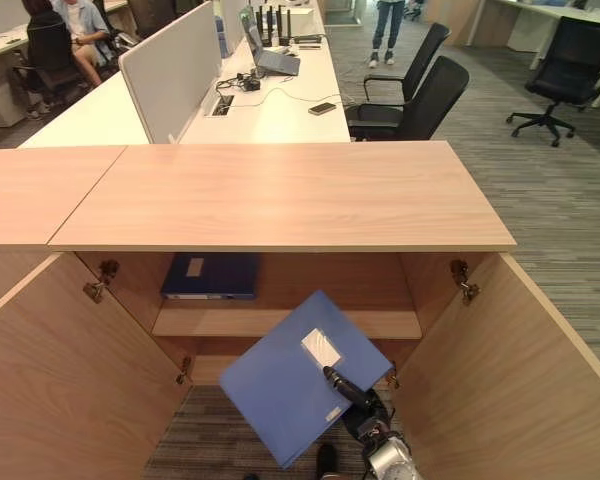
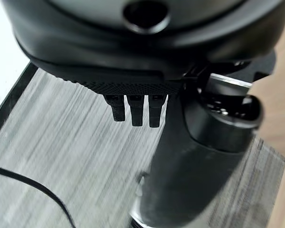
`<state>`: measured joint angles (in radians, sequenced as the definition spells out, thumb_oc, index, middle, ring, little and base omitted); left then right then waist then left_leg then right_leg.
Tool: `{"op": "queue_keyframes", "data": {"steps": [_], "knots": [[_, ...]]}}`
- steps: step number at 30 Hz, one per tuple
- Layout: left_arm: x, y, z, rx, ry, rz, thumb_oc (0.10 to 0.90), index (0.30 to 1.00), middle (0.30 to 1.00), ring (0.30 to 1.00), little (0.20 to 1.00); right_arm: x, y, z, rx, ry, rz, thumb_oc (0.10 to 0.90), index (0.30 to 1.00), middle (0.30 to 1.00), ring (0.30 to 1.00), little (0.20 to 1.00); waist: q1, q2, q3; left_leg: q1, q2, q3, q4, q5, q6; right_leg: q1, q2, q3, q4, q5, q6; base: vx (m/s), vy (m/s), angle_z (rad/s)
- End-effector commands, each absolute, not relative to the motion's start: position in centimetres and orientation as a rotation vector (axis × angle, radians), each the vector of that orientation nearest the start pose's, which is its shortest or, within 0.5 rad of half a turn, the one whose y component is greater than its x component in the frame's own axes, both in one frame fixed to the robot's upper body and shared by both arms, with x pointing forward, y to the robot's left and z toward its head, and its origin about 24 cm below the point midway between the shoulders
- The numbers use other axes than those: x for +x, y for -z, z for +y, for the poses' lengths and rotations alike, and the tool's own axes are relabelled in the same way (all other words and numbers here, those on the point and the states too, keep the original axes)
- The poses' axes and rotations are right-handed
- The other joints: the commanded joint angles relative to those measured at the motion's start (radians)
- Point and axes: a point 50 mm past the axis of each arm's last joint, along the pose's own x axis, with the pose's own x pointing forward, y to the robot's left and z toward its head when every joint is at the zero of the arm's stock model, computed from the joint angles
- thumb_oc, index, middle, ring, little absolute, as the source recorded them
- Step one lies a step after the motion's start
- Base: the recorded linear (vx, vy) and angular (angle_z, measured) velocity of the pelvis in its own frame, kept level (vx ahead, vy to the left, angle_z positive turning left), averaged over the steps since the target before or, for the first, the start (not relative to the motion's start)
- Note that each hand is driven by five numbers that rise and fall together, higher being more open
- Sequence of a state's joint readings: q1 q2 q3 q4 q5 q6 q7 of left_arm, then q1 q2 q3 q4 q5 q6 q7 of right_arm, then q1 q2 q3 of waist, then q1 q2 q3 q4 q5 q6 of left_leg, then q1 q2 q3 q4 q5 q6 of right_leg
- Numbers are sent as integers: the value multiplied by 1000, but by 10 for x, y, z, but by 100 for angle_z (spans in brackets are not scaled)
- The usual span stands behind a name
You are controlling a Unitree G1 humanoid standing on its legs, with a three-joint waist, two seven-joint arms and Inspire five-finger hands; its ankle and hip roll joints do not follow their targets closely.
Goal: Put the empty folder in the office cabinet
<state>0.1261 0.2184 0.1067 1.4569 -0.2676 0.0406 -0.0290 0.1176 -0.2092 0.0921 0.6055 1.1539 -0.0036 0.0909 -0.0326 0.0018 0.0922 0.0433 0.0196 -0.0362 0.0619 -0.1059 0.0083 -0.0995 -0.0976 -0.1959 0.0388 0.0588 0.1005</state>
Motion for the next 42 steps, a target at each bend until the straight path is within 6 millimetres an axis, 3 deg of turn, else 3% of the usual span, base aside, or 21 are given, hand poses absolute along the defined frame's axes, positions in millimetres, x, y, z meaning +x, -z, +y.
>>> {"op": "queue_keyframes", "data": {"steps": [1, 2, 3, 4, 9, 17, 18, 20, 21, 22, 23, 24, 26, 29, 31, 33, 34, 38, 40, 41, 42], "knots": [[19, 166, 259, -50, -449, 1451, 800, 900, 900, 900, 900, 224, 48, -203, 1011, 222, 245, 400, 300, 300, 300, 300, -43, -5, -5, 99, 34, 156, -100, 2, -70, -32, -52, -65, -53, 57, 18, -57, -69, 147], [29, 167, 257, -39, -424, 1429, 800, 900, 900, 900, 900, 224, 45, -207, 1007, 231, 231, 400, 300, 300, 300, 300, -55, -9, -1, 63, 41, 213, -75, 8, -73, -30, -66, -86, -61, 55, 17, -30, -50, 124], [29, 167, 257, -39, -424, 1429, 800, 900, 900, 900, 900, 224, 45, -207, 1007, 231, 231, 400, 300, 300, 300, 300, -55, -9, -2, 62, 41, 213, -74, 8, -73, -30, -66, -86, -61, 55, 17, 6, -52, 128], [32, 169, 249, -23, -376, 1432, 800, 900, 900, 900, 900, 226, 43, -213, 1006, 258, 218, 400, 300, 300, 300, 300, -65, 5, 1, 49, 49, 279, -77, 19, -82, -14, -63, -107, -84, 51, 12, 57, -34, 90], [10, 171, 241, 64, -301, 1507, 800, 900, 900, 900, 900, 232, 31, -219, 1011, 260, 147, 400, 300, 300, 300, 300, -69, 45, -38, 78, 63, 297, -149, 25, -88, -15, -27, -94, -110, 40, 12, 99, -34, 14], [4, 170, 246, 75, -357, 1518, 800, 900, 900, 900, 900, 250, 6, -222, 1070, 266, 1, 400, 300, 300, 300, 300, -70, 55, -30, 93, 118, 315, -149, 53, -103, -95, 11, -47, 28, -41, -33, 68, -104, -15], [4, 170, 248, 64, -375, 1512, 800, 900, 900, 900, 900, 253, 3, -222, 1084, 273, -21, 400, 300, 300, 300, 300, -65, 53, -21, 87, 138, 319, -112, 74, -107, -89, 23, -41, 37, -58, -43, 110, -199, -1], [9, 169, 249, 63, -388, 1492, 800, 900, 900, 900, 900, 257, -3, -229, 1098, 306, -75, 400, 300, 300, 300, 300, -45, 44, 21, 6, 168, 273, 90, 54, -107, -56, 38, -29, 45, -97, -63, 12, -330, 3], [18, 170, 247, 76, -389, 1463, 800, 900, 900, 900, 900, 268, -21, -232, 1121, 307, -160, 400, 300, 300, 300, 300, -17, 25, 81, -166, 124, 184, 223, 38, -75, -46, 29, -38, 45, -116, -81, -93, -310, 2], [19, 170, 247, 77, -389, 1462, 800, 900, 900, 900, 900, 268, -21, -232, 1121, 308, -162, 400, 300, 300, 300, 300, -19, 26, 80, -173, 123, 181, 230, 34, -74, -49, 28, -41, 46, -118, -80, -123, -149, 5], [17, 170, 244, 84, -379, 1470, 800, 900, 900, 900, 900, 276, -35, -229, 1143, 277, -210, 400, 300, 300, 300, 300, -10, 26, 98, -233, 80, 153, 165, 51, -57, -69, 18, -32, 56, -104, -84, -55, 33, 2], [17, 170, 244, 84, -379, 1470, 800, 900, 900, 900, 900, 276, -35, -229, 1143, 277, -211, 400, 300, 300, 300, 300, -10, 25, 97, -232, 79, 153, 162, 53, -57, -71, 17, -31, 57, -104, -84, -27, 85, 5], [17, 170, 245, 83, -388, 1464, 800, 900, 900, 900, 900, 287, -53, -225, 1153, 236, -265, 400, 300, 300, 300, 300, 28, 36, 130, -315, 58, 131, 83, 157, -76, -69, 35, -3, 69, -112, -91, 54, 72, -15], [15, 169, 250, 96, -411, 1465, 800, 900, 900, 900, 900, 295, -61, -219, 1185, 219, -292, 400, 300, 300, 300, 300, 58, 39, 159, -350, 54, 128, 46, 206, -89, -67, 58, 26, 88, -126, -90, 60, 33, -71], [9, 169, 251, 115, -419, 1484, 800, 900, 900, 900, 900, 303, -75, -208, 1198, 171, -325, 400, 300, 300, 300, 300, 63, 57, 181, -325, 63, 137, 1, 202, -73, -126, 78, 61, 146, -133, -85, -30, 116, -77], [20, 168, 252, 144, -415, 1448, 800, 900, 900, 900, 900, 319, -102, -196, 1215, 118, -380, 400, 300, 300, 300, 300, 74, 61, 210, -381, 53, 149, 39, 167, -63, -243, 65, 89, 237, -165, -91, -101, 134, -61], [21, 168, 252, 143, -415, 1445, 800, 900, 900, 900, 900, 319, -103, -195, 1216, 116, -382, 400, 300, 300, 300, 300, 76, 63, 213, -396, 57, 158, 42, 189, -57, -257, 66, 82, 236, -143, -97, -9, 100, -38], [41, 167, 249, 158, -383, 1373, 800, 900, 900, 900, 900, 336, -138, -194, 1267, 109, -489, 400, 300, 300, 300, 300, 84, 70, 242, -478, 36, 157, 128, 131, -44, -338, 44, 92, 308, -181, -96, -28, 46, -6], [42, 167, 249, 158, -383, 1371, 800, 900, 900, 900, 900, 336, -138, -195, 1267, 108, -491, 400, 300, 300, 300, 300, 85, 70, 242, -483, 36, 157, 132, 129, -43, -342, 43, 92, 311, -183, -96, -36, 30, 2], [57, 165, 247, 175, -356, 1323, 800, 900, 900, 900, 900, 349, -168, -197, 1311, 120, -574, 400, 300, 300, 300, 300, 93, 83, 273, -573, 27, 160, 223, 97, -26, -422, 23, 103, 389, -205, -99, -95, 82, 11], [62, 165, 247, 184, -348, 1307, 800, 900, 900, 900, 900, 353, -179, -200, 1315, 125, -603, 400, 300, 300, 300, 300, 98, 87, 281, -602, 25, 160, 246, 87, -20, -450, 16, 105, 415, -211, -98, -118, 99, 9]]}}
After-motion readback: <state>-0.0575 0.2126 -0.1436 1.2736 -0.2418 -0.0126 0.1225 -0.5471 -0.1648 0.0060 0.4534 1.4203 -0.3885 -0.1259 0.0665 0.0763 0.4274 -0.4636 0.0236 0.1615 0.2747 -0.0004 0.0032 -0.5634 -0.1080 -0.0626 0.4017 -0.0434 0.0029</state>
